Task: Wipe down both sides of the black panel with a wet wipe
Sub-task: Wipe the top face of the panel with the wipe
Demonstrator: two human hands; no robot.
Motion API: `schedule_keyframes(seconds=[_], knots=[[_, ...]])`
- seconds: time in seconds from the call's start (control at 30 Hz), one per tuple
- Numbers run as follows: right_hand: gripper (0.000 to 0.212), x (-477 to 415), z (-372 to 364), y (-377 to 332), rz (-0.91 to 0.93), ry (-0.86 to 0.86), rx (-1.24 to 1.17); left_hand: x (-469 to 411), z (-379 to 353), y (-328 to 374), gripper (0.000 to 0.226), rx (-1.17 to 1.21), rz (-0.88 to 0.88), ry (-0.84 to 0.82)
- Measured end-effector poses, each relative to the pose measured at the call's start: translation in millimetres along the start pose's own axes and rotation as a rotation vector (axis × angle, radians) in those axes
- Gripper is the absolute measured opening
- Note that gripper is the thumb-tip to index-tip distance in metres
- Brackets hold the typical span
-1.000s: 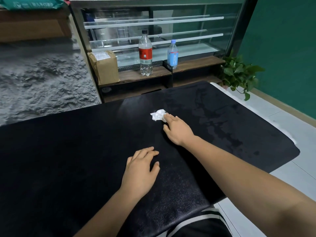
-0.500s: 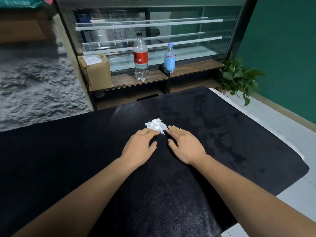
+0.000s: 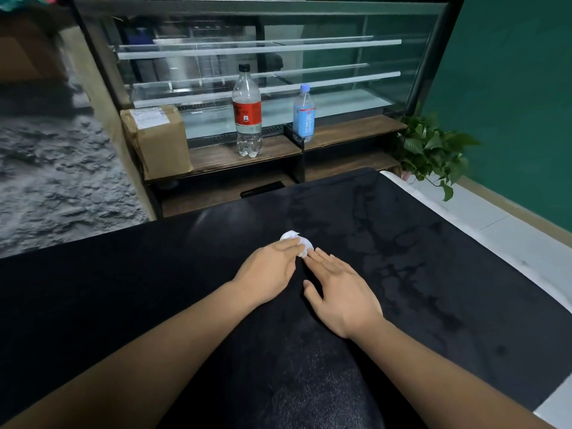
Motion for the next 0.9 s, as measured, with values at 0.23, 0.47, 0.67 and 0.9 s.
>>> schedule_keyframes(seconds=[0.23,0.47,0.67,0.9], knots=[[0.063,-0.4,-0.2,0.0,0.008,-0.001,0.011,-11.4,0.3,-18.3,0.043,-0.102,-0.101,-0.029],[0.062,-1.5,1.0,0.1,-0.007,-0.005,0.016,-29.3,8.6,-61.5,0.049,-0.192,-0.057,-0.084],[0.062,-1.6,2.5,-1.4,-0.011,-0.006,0.028,-35.9,16.2,-80.8,0.049,-0.237,0.061,-0.125],[0.062,-1.3,0.5,-2.6,-0.009,-0.013,0.031,-41.8,10.9,-40.2,0.041,-0.224,0.225,-0.131]])
Point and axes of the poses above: each hand's wrist, its own x-axis away from the middle knuckle, its own z-axis out of the back of the hand, y = z × x, the point moved 2 cm from there along -x, towards the middle knuckle, and after that the axes turned 5 degrees about -x, right-handed, at the moved point
